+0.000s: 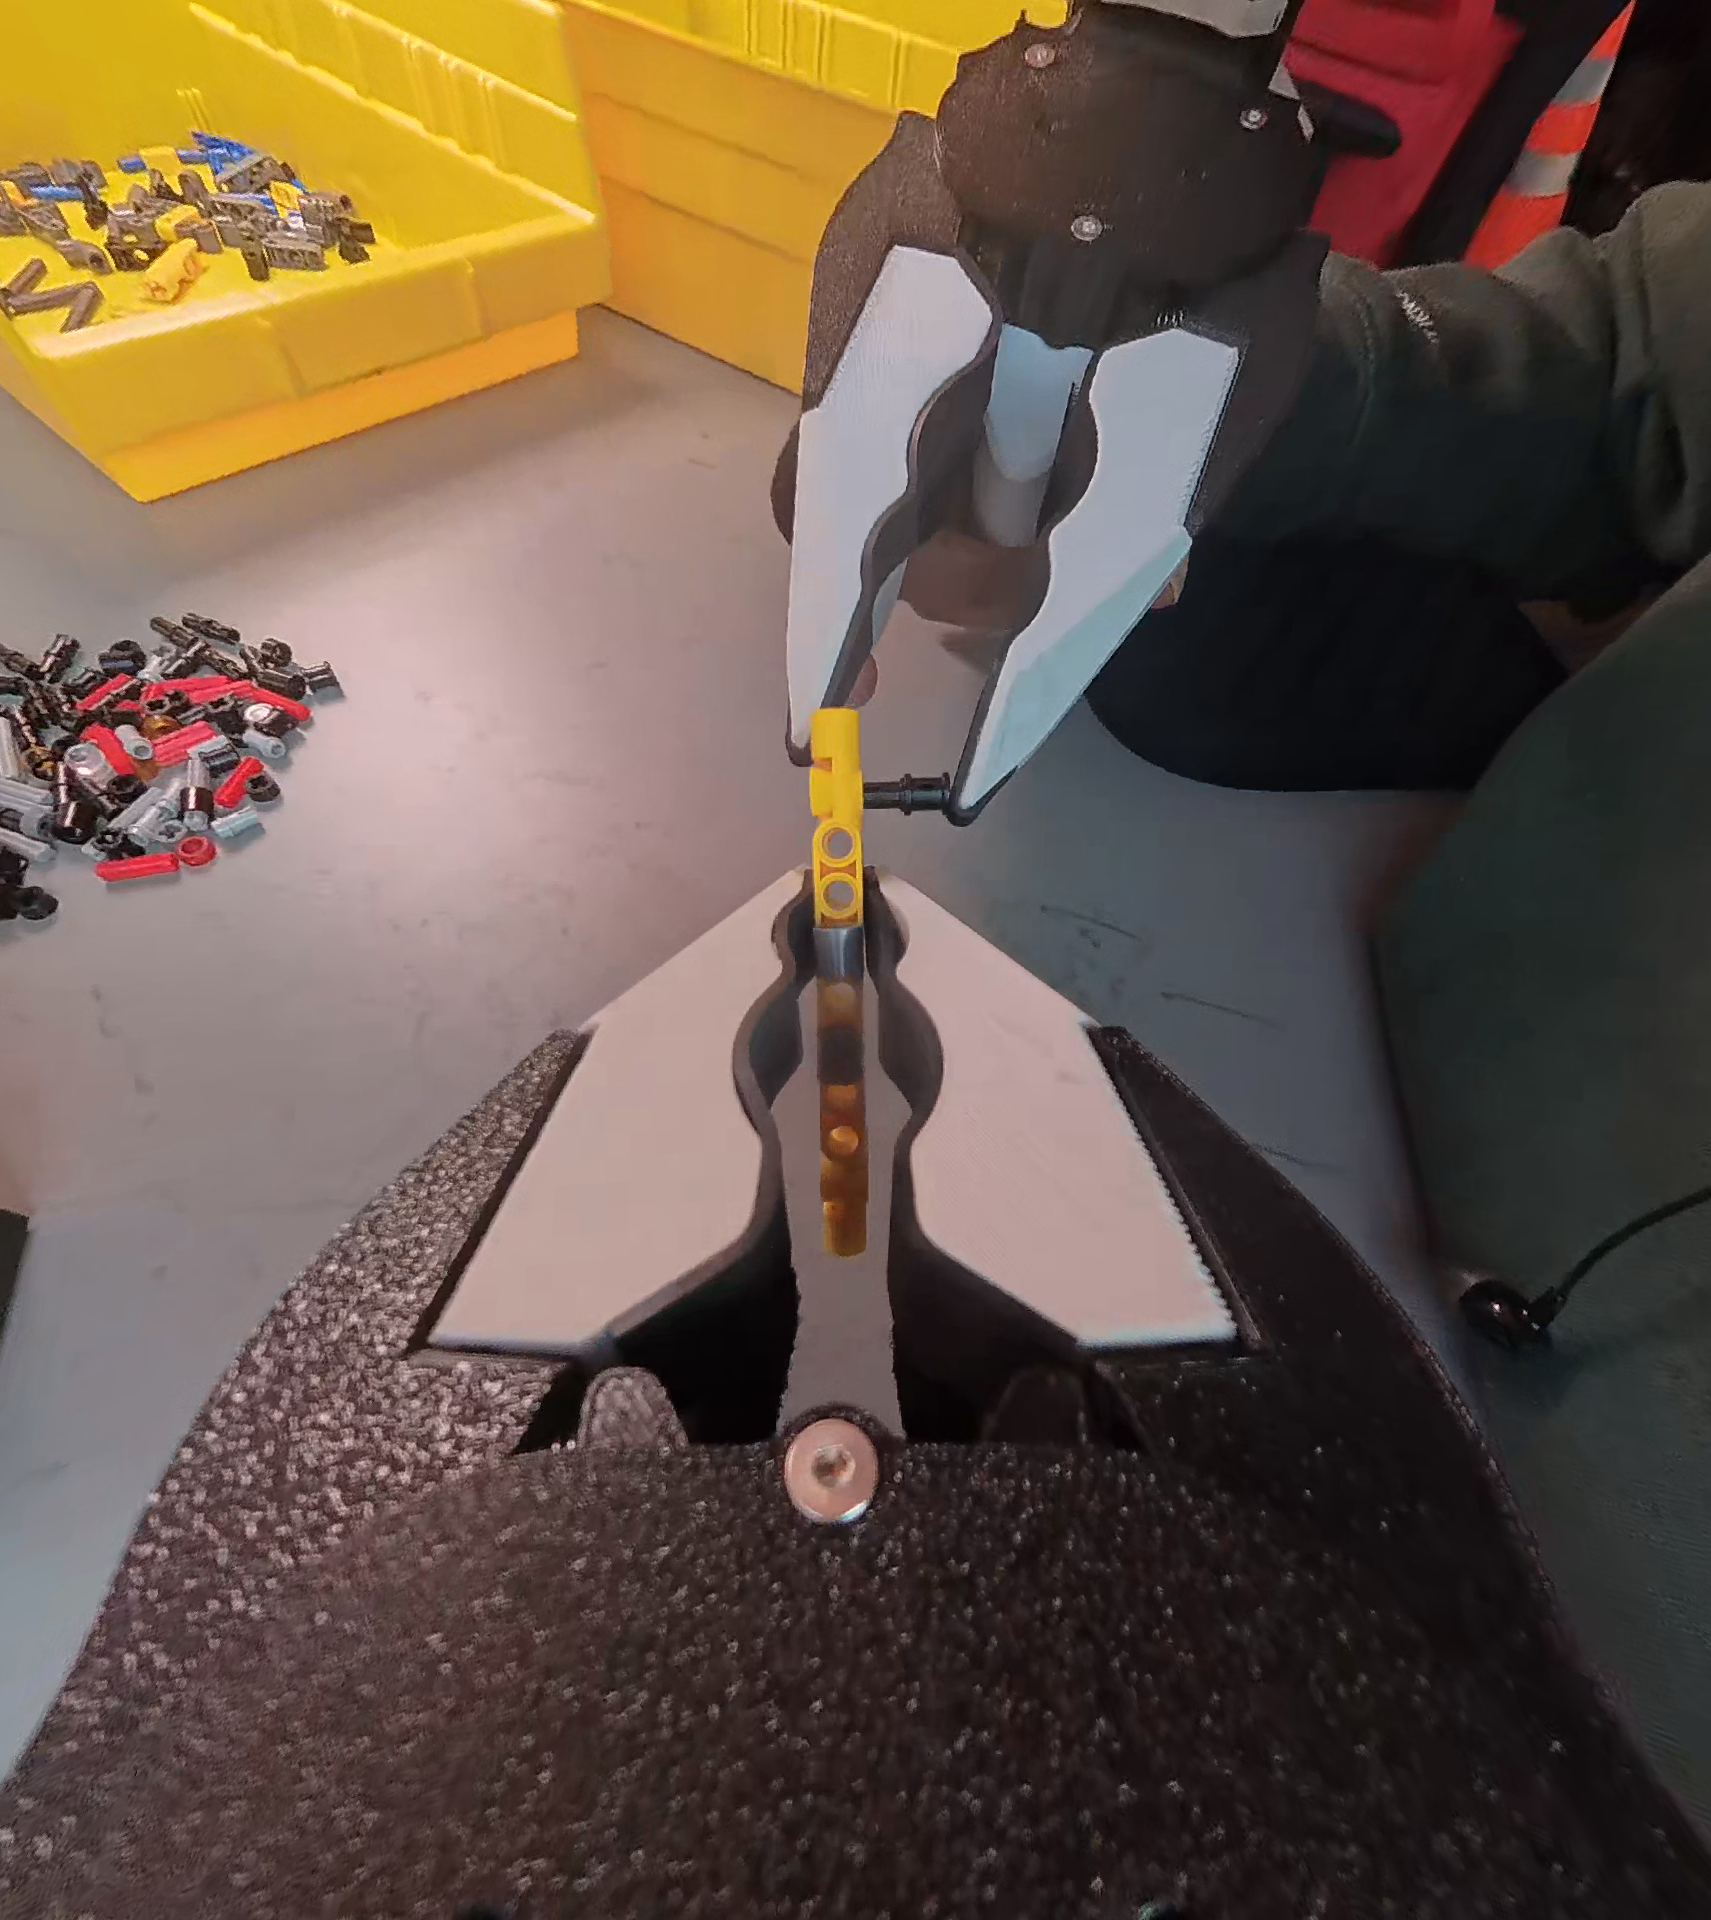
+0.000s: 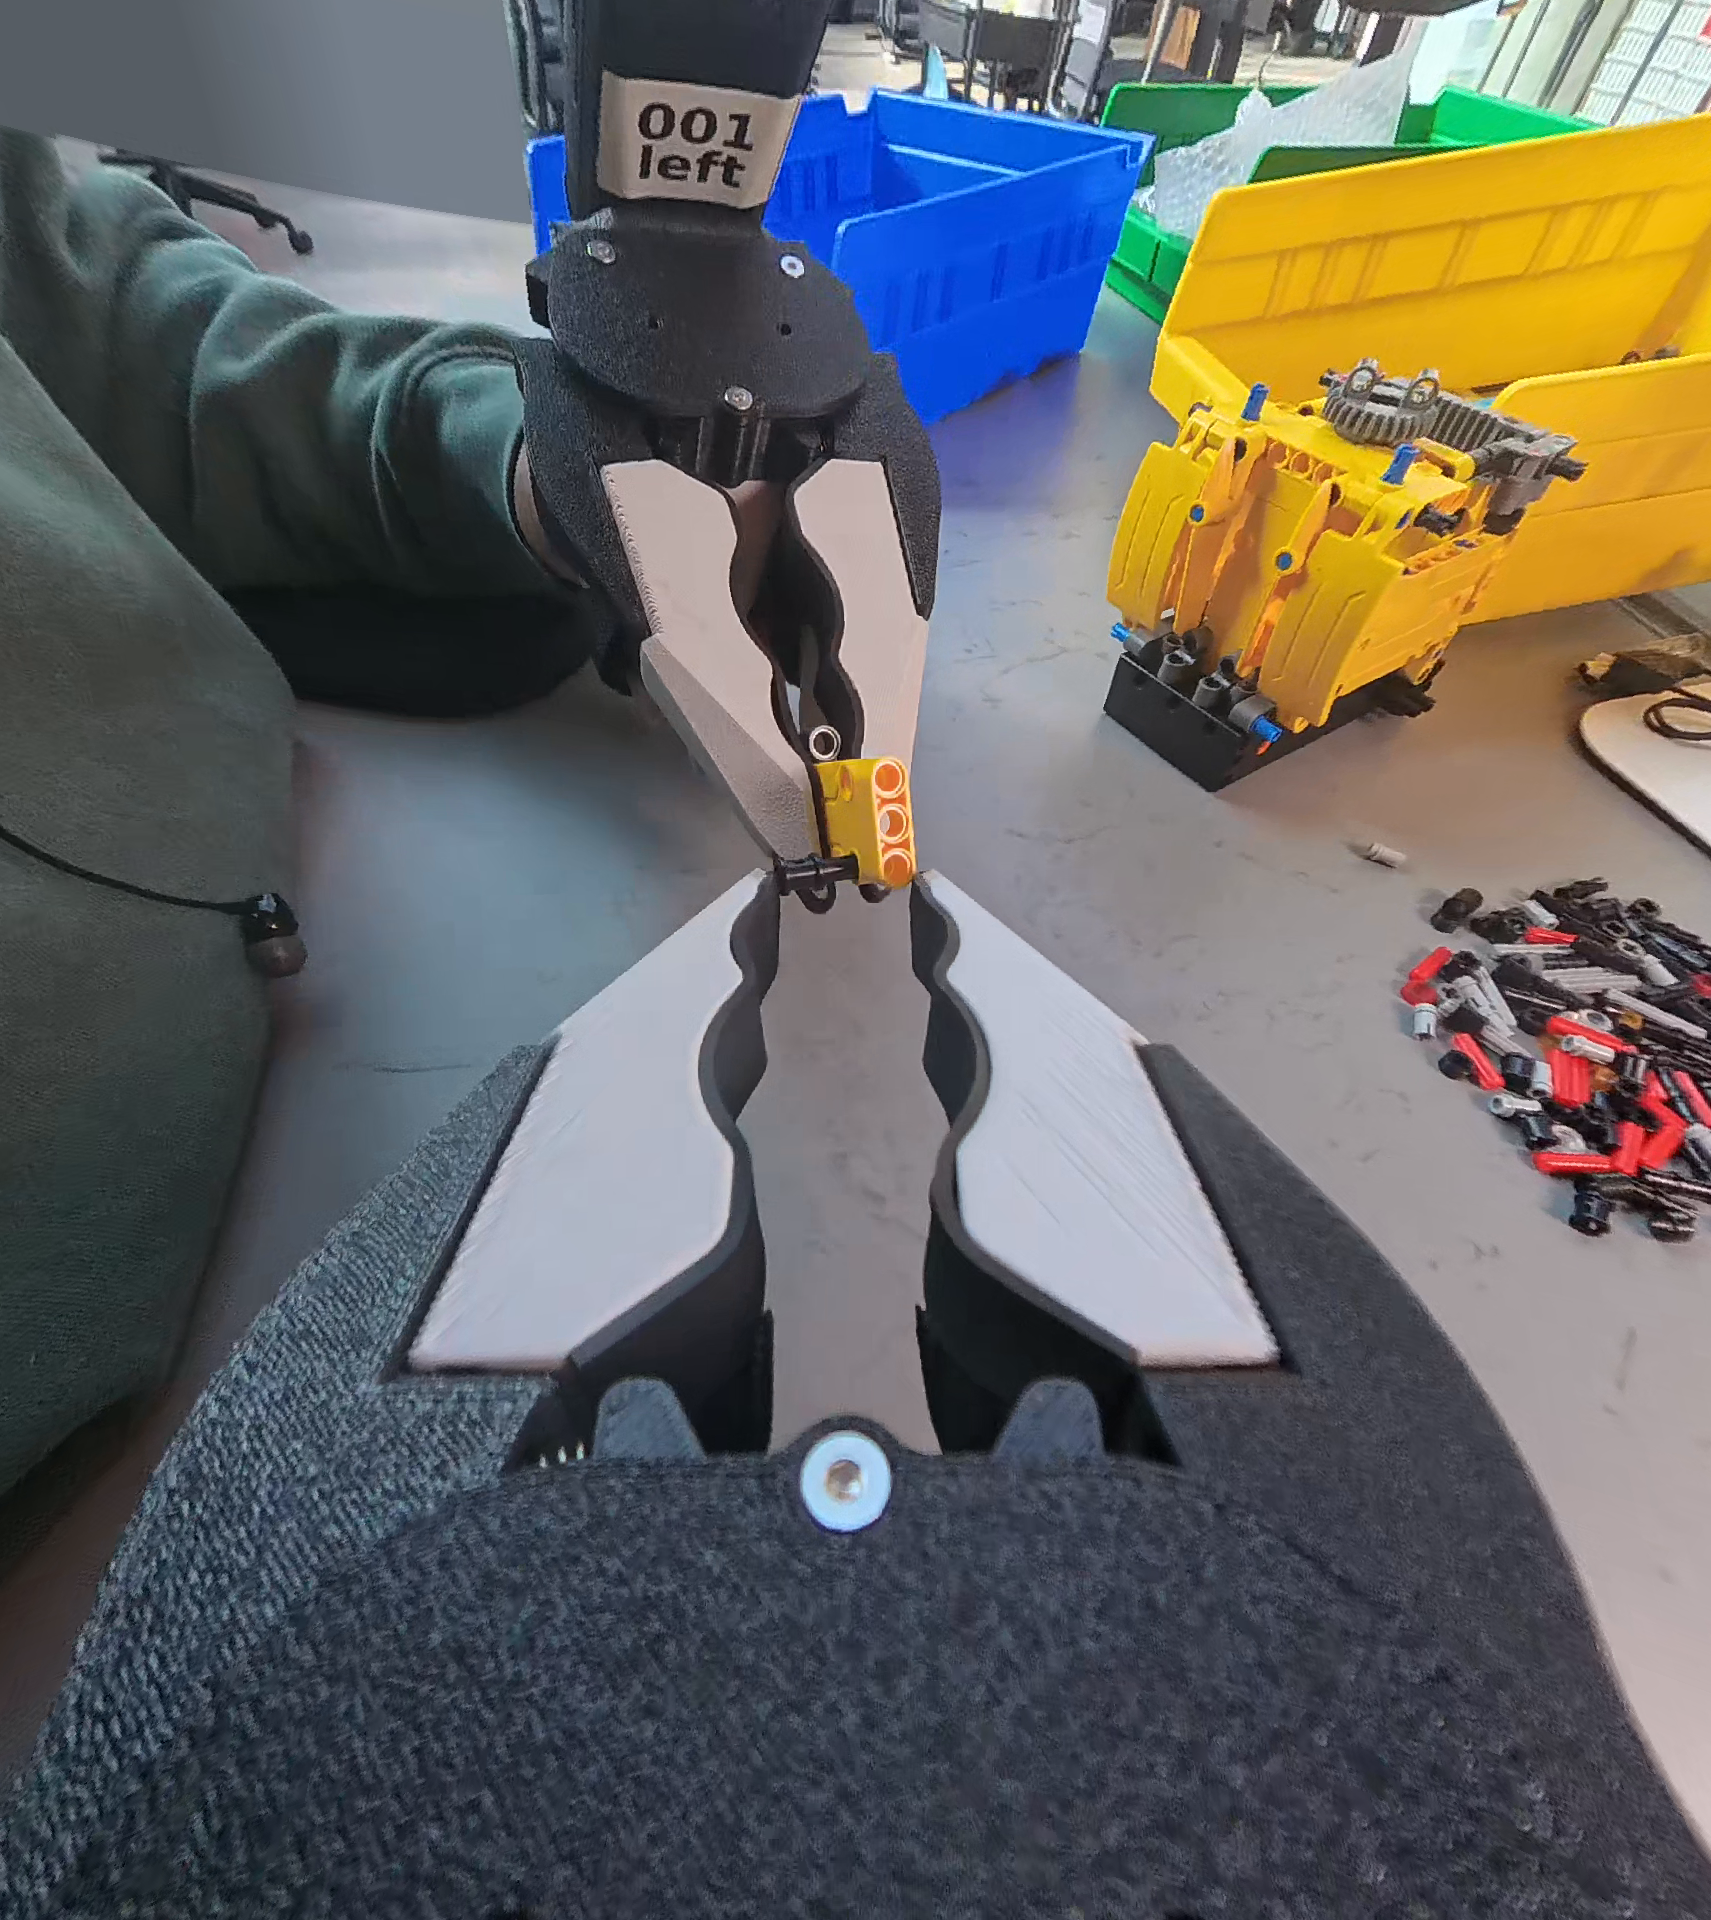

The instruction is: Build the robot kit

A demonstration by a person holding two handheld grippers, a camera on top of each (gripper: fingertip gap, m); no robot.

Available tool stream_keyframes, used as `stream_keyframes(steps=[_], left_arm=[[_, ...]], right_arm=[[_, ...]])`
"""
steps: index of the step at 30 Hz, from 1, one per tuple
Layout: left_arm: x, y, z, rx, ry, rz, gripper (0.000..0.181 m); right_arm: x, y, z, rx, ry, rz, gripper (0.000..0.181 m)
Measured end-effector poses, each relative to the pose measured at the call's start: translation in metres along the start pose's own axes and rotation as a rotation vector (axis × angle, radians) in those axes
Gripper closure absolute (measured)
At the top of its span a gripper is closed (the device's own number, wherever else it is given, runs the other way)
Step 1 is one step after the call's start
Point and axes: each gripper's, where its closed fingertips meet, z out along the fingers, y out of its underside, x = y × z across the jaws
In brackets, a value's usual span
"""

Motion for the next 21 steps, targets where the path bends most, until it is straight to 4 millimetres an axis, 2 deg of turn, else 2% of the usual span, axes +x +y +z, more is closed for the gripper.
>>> stream_keyframes(steps=[5,13,17,19,21], left_arm=[[0.005,-0.001,0.002,0.001,-0.001,0.038,0.174],[0.017,-0.006,-0.002,0.048,0.026,0.158,0.174],[0.017,-0.005,-0.002,0.046,0.046,0.145,0.174],[0.021,-0.003,-0.003,0.037,0.104,0.117,0.157],[0.028,-0.007,-0.003,0.057,0.161,0.064,0.149]], right_arm=[[-0.006,-0.003,-0.001,0.018,-0.055,0.049,0.156],[-0.02,-0.013,-0.003,0.049,-0.094,-0.015,0.159],[-0.019,-0.011,-0.002,0.048,-0.096,0.023,0.159],[-0.017,-0.009,-0.001,0.038,-0.097,0.043,0.159],[-0.018,-0.009,0.0,0.043,-0.116,0.062,0.159]])
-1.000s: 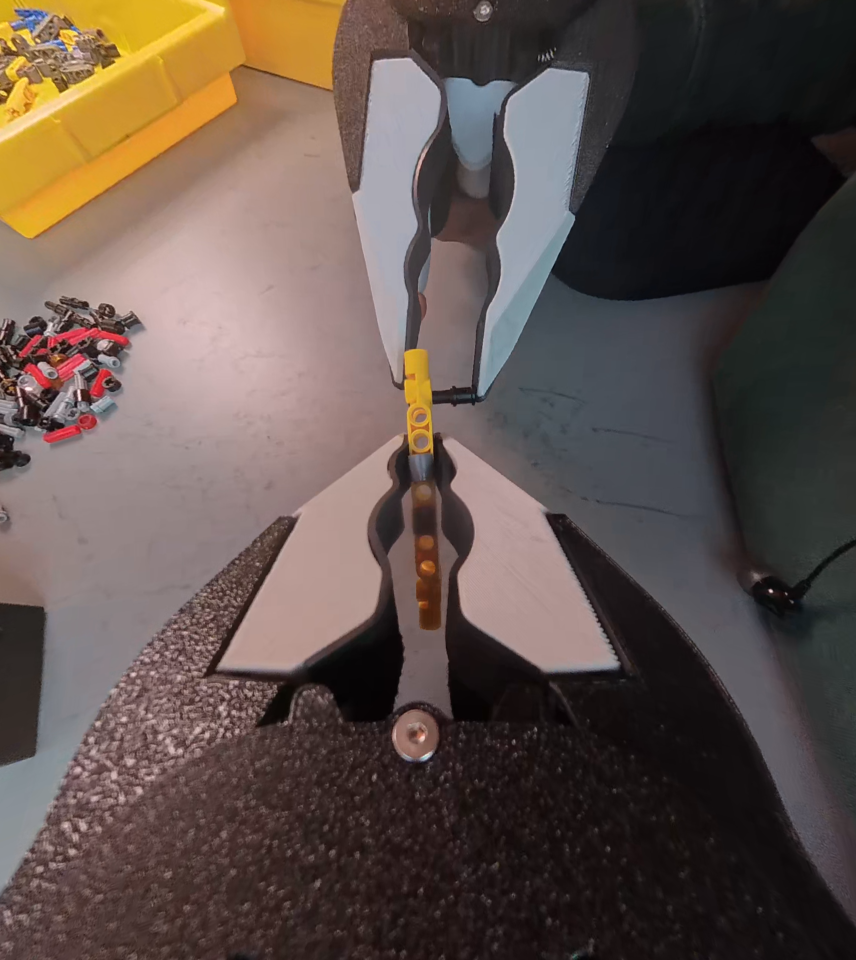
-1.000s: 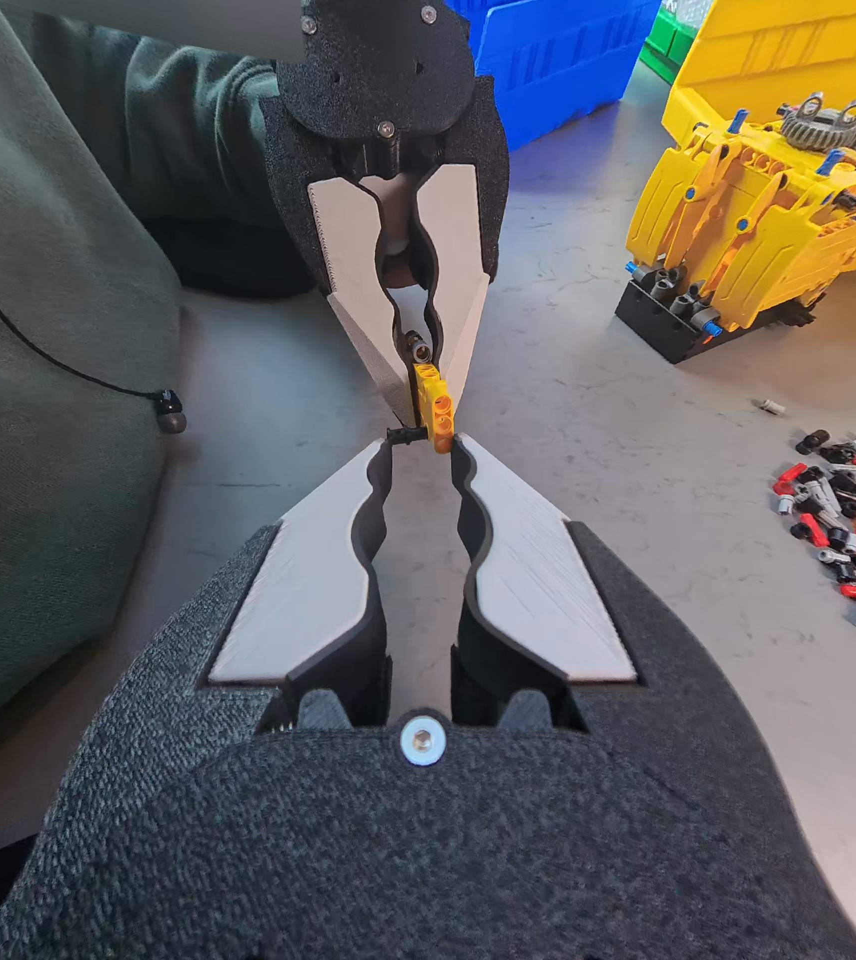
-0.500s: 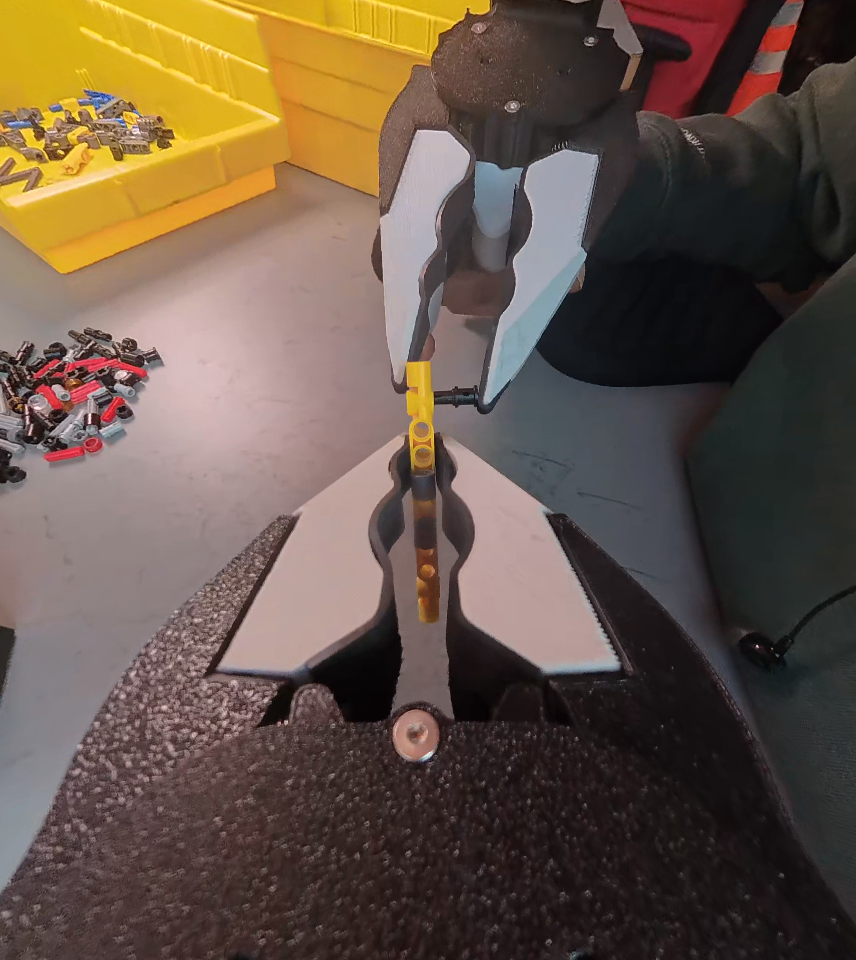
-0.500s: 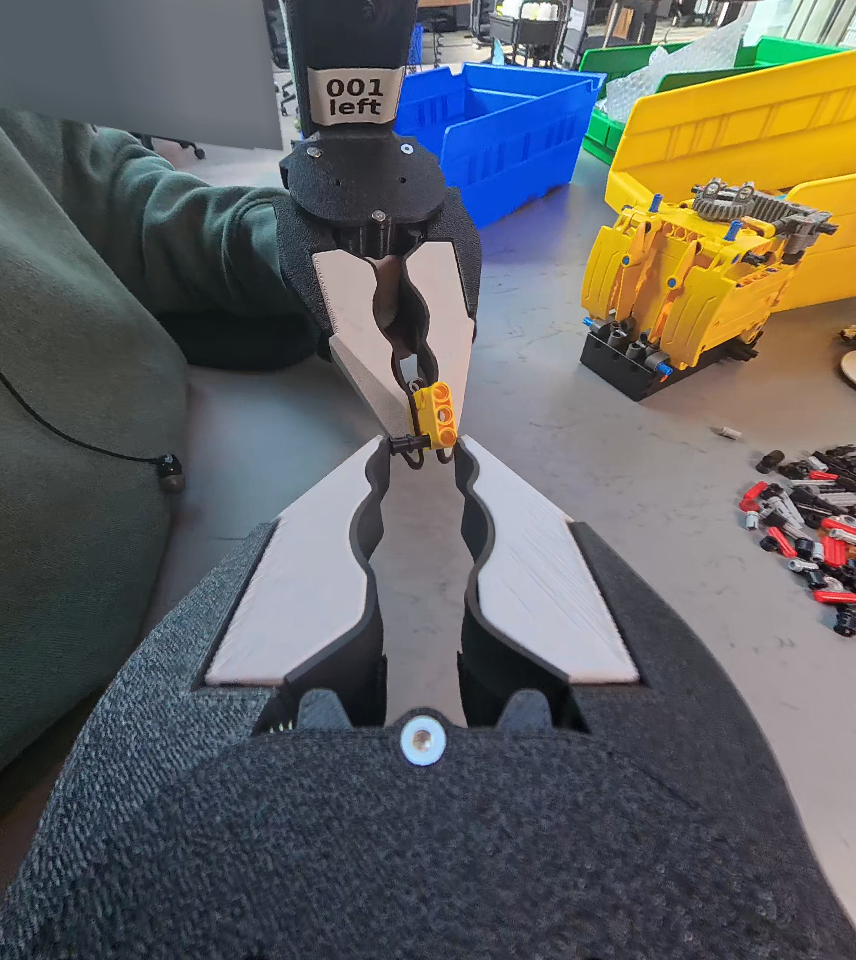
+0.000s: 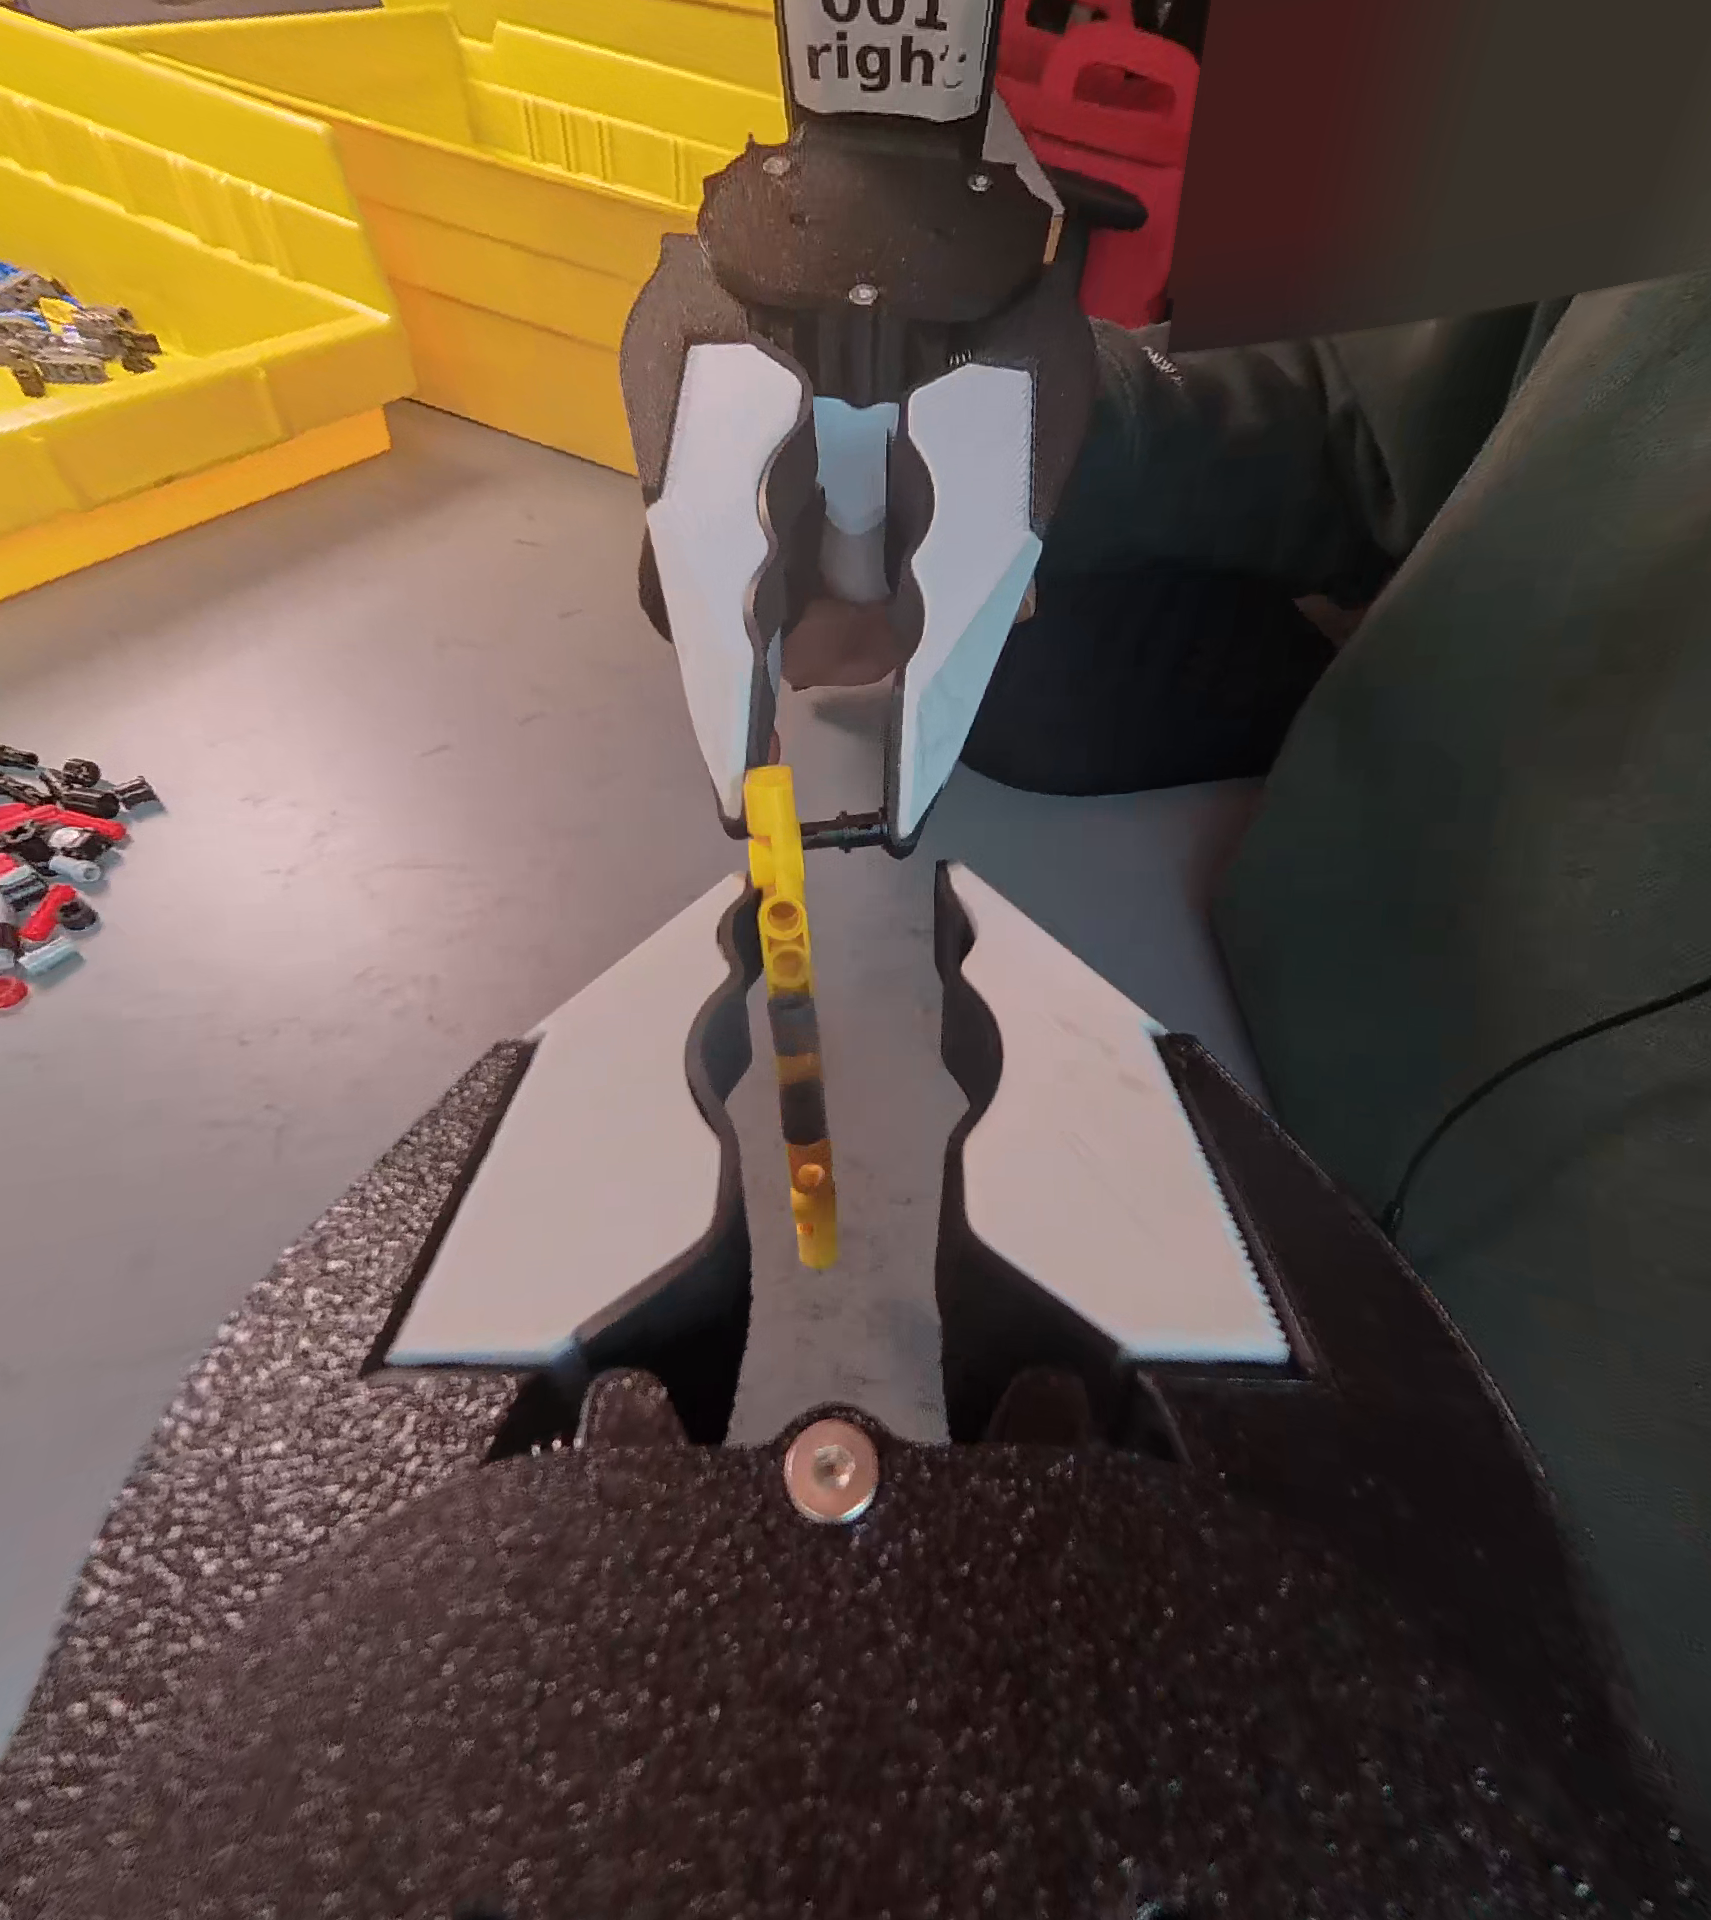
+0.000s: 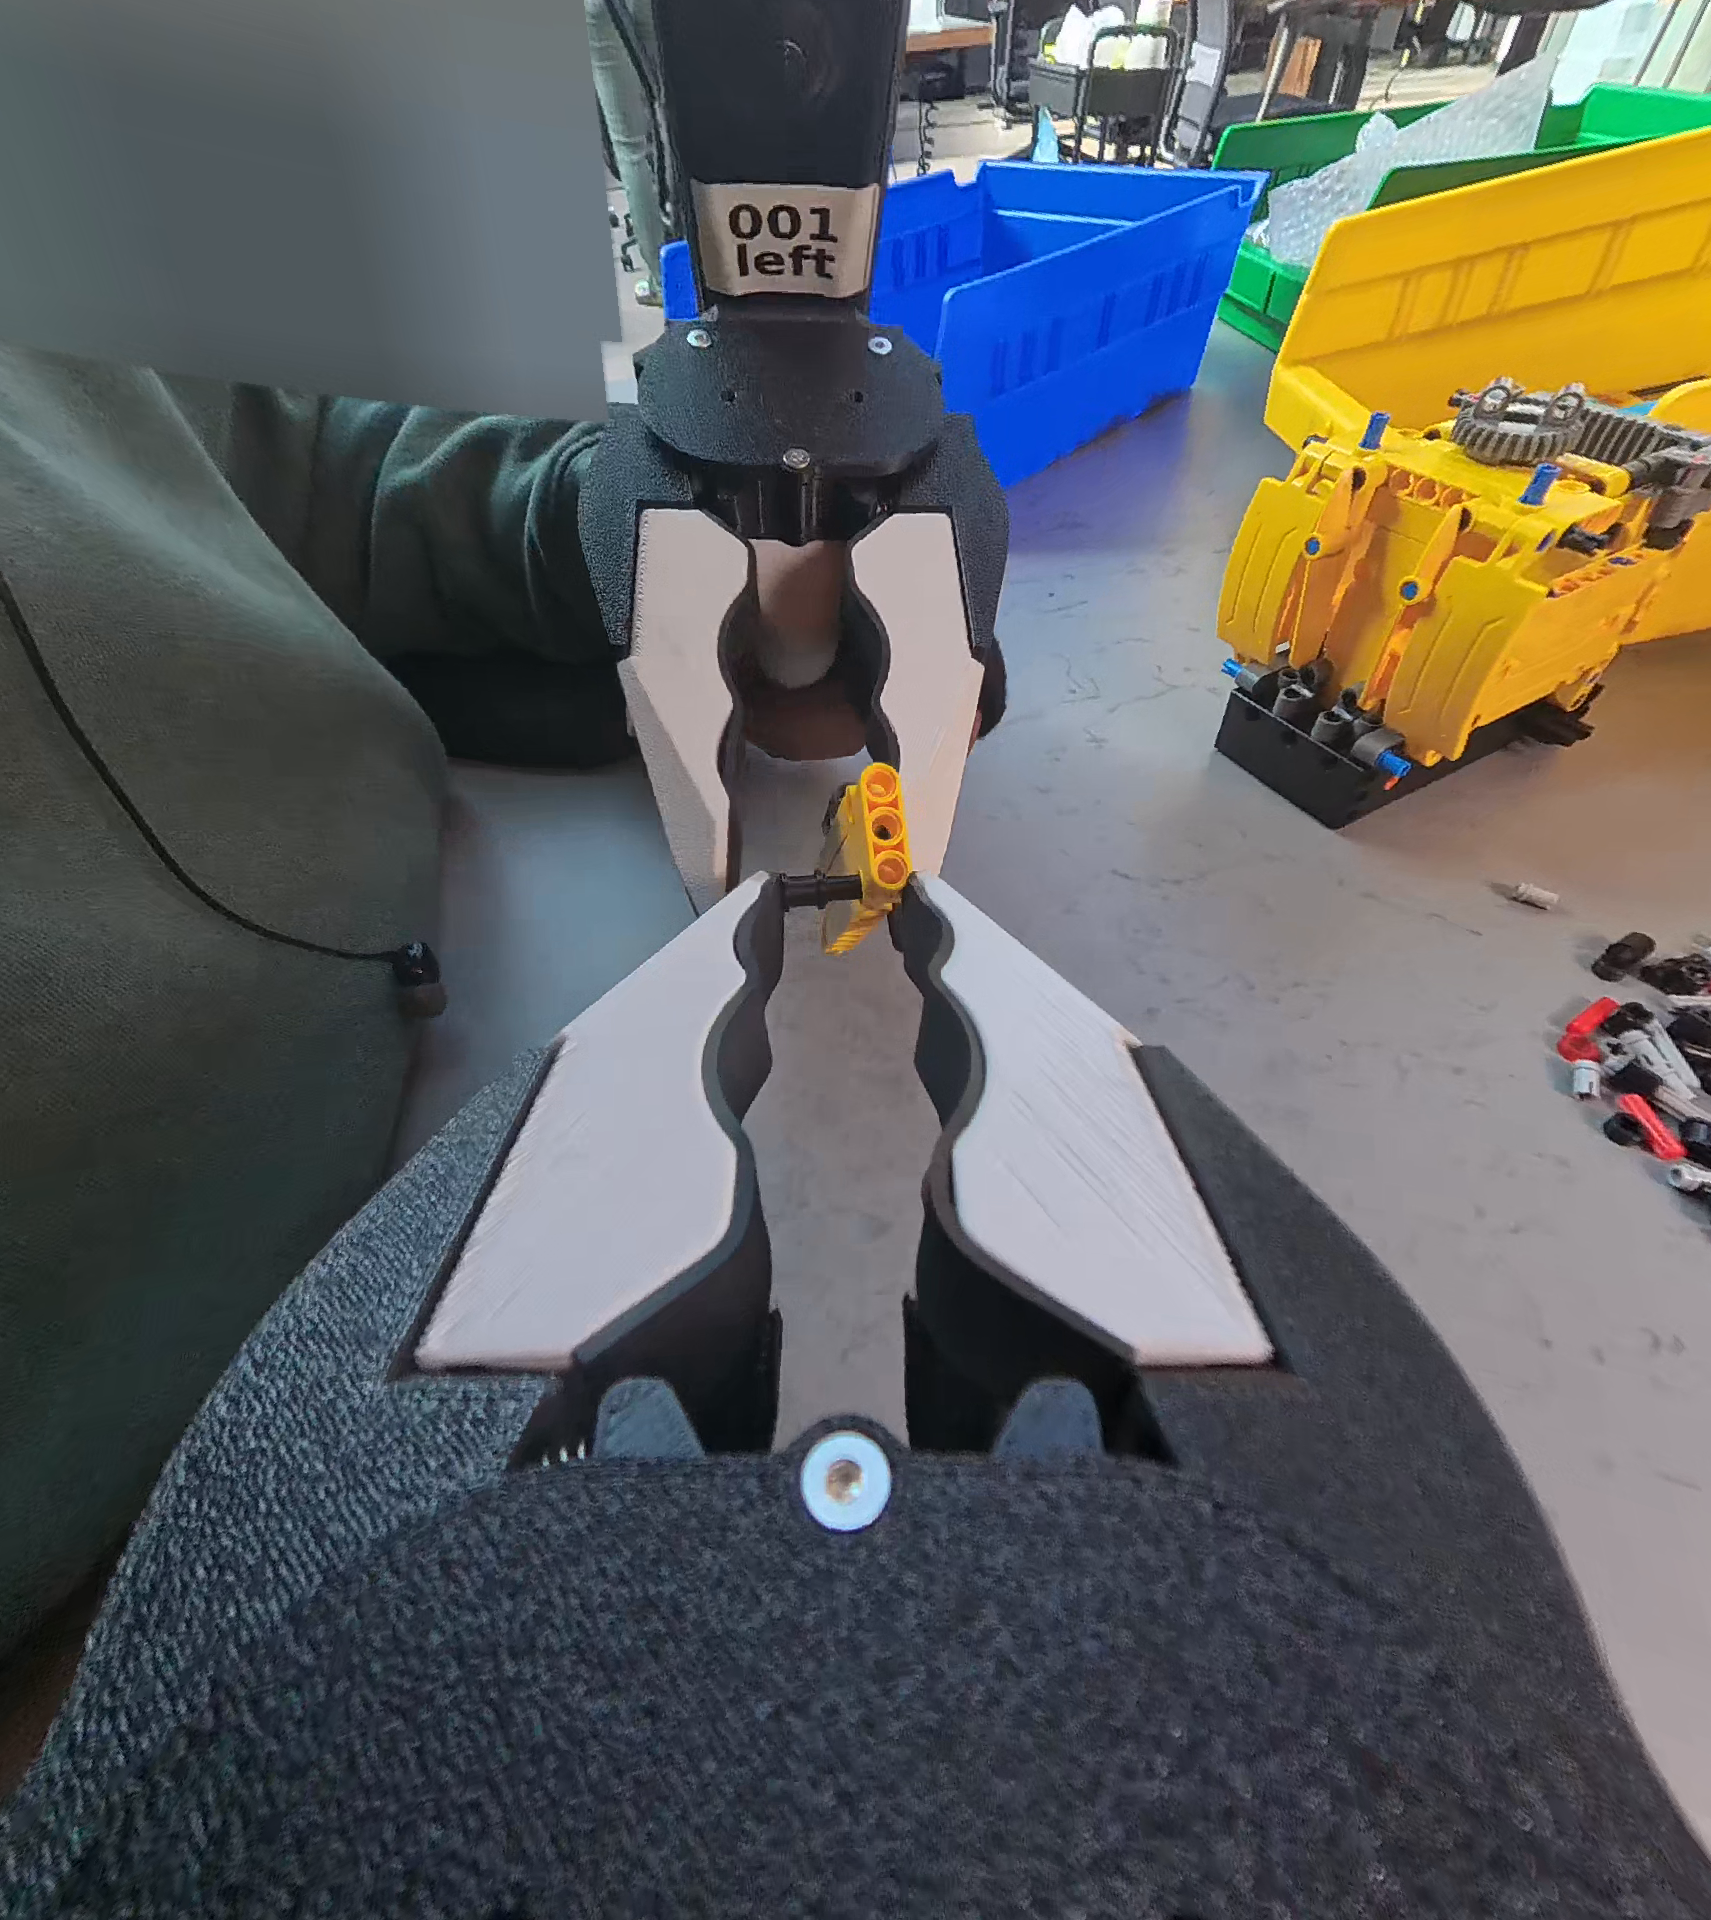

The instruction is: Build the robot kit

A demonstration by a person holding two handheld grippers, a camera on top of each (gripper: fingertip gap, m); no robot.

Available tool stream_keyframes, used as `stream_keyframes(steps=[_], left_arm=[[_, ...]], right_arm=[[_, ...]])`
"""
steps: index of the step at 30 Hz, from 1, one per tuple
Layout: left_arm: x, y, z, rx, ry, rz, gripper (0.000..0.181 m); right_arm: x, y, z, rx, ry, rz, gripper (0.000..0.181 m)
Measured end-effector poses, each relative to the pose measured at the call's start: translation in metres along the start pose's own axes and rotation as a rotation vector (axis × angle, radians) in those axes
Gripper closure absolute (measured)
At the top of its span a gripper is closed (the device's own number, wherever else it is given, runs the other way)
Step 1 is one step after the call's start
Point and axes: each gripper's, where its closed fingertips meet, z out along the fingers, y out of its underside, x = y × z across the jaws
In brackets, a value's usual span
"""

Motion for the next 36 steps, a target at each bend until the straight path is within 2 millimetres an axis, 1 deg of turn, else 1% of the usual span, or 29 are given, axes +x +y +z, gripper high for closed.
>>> stream_keyframes(steps=[4,7,10,11,12,15,17,20,22,31,36], left_arm=[[-0.009,-0.001,0.0,0.01,-0.055,-0.014,0.174],[-0.011,0.0,0.0,0.004,-0.067,-0.038,0.175],[-0.008,0.002,0.001,-0.018,-0.057,-0.019,0.172],[-0.005,0.003,0.0,-0.028,-0.039,-0.015,0.162],[-0.003,0.004,0.0,-0.032,-0.014,-0.021,0.161],[0.003,0.001,-0.002,-0.014,0.048,-0.052,0.145],[0.004,0.0,-0.002,-0.005,0.052,-0.074,0.141],[-0.003,-0.005,-0.001,0.029,0.01,-0.092,0.151],[-0.003,-0.007,-0.001,0.028,-0.001,-0.085,0.151],[-0.004,0.0,0.002,-0.039,-0.062,0.019,0.154],[-0.003,0.0,0.002,-0.052,-0.09,0.088,0.155]], right_arm=[[-0.002,0.0,0.002,0.013,-0.009,0.02,0.159],[0.0,0.001,0.003,0.02,0.003,0.03,0.159],[-0.001,0.002,0.004,0.021,-0.014,0.044,0.159],[-0.001,0.003,0.004,0.016,-0.013,0.043,0.159],[-0.002,0.003,0.004,0.015,-0.02,0.048,0.159],[0.0,0.001,0.004,0.025,-0.024,0.055,0.159],[0.001,0.002,0.005,0.02,-0.009,0.043,0.159],[0.002,-0.003,0.004,0.041,0.007,0.046,0.159],[0.003,-0.004,0.003,0.044,0.021,0.031,0.159],[0.001,0.002,0.004,0.027,0.031,-0.03,0.16],[-0.002,0.001,0.004,0.034,0.037,-0.081,0.16]])
